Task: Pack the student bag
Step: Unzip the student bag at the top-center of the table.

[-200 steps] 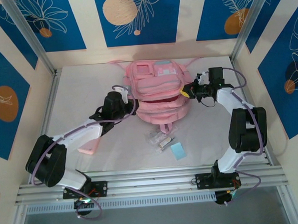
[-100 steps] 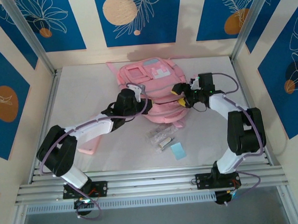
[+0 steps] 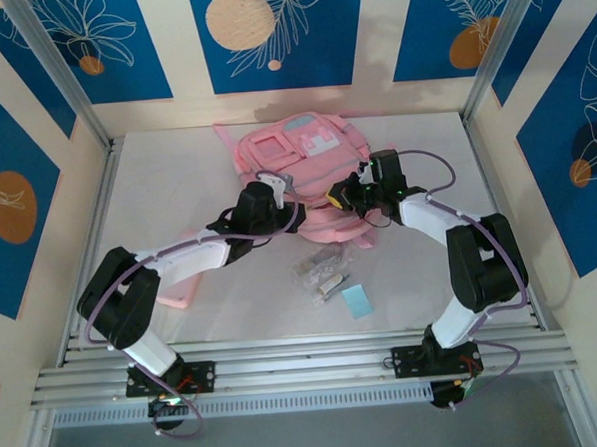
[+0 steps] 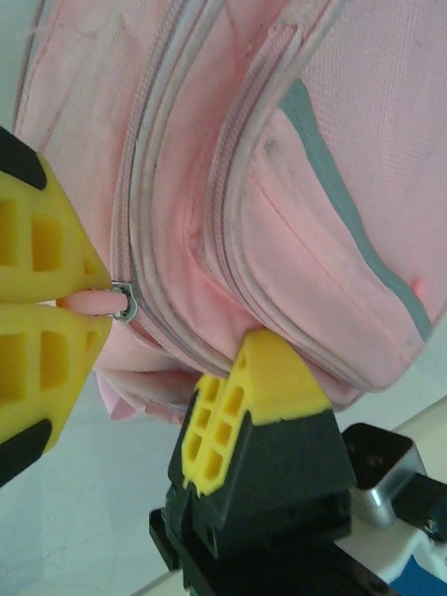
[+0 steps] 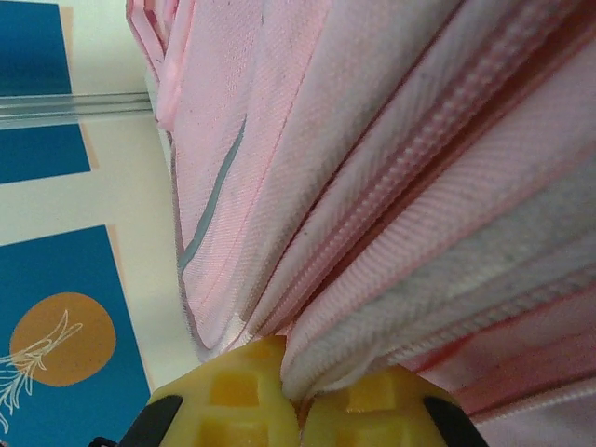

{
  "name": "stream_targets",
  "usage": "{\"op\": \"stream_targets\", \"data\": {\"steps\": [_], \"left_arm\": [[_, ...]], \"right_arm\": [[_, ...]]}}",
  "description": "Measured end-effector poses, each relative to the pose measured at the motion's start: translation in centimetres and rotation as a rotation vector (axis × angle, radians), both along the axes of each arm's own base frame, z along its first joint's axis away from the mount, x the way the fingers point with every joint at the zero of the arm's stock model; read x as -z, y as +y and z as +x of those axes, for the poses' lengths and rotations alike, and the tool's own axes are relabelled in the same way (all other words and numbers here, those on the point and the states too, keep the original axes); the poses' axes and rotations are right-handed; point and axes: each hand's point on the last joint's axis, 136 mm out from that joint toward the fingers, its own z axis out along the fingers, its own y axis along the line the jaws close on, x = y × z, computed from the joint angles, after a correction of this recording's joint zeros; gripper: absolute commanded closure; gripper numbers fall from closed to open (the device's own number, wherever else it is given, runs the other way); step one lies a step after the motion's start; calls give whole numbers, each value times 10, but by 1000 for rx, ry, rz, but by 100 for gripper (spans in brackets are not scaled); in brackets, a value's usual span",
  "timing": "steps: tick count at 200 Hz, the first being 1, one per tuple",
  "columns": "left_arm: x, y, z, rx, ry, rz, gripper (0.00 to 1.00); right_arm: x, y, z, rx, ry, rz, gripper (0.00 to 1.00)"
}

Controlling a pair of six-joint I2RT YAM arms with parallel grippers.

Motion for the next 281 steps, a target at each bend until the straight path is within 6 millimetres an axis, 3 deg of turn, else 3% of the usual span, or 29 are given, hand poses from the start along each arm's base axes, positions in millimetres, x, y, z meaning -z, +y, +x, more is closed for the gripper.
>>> {"op": "stream_targets", "data": {"steps": [56,78,105,148,175,189,199,211,225,241,263,281], "left_arm": [[25,44,16,-89,-52,46,100],[24,61,28,-132,-81,46,100],[16,83,51,-193,-131,42,100],[31,125,111,-360,-142,105,100],[30,128,125,-369,-139,123,100],[27,129,127,-364,-141,139,86],[28,131,127,-364,-135,155,67],[31,140,125,-370,-117,197,36],[33,157,117,-392,-69,243,2],[23,174,103,-412,-33,290,0],[2,193,80,-436,-18,349,0],[-6,209,57,-458,6,396,0]], "right_arm": [[-1,-3,-4,10,-7,-8,100],[-4,-3,-6,5,-14,-11,100],[-7,-1,-8,-11,-21,-10,100],[-9,1,-10,-25,-31,-14,100],[-16,10,-9,-44,-54,-10,100],[-21,14,-7,-54,-65,-5,100],[-25,20,-5,-70,-72,1,100],[-27,23,-4,-83,-76,0,85],[-27,26,-4,-100,-72,-1,54],[-27,30,-7,-132,-71,-1,27],[-27,34,-13,-171,-74,-11,1],[-25,35,-19,-204,-68,-37,1]]}}
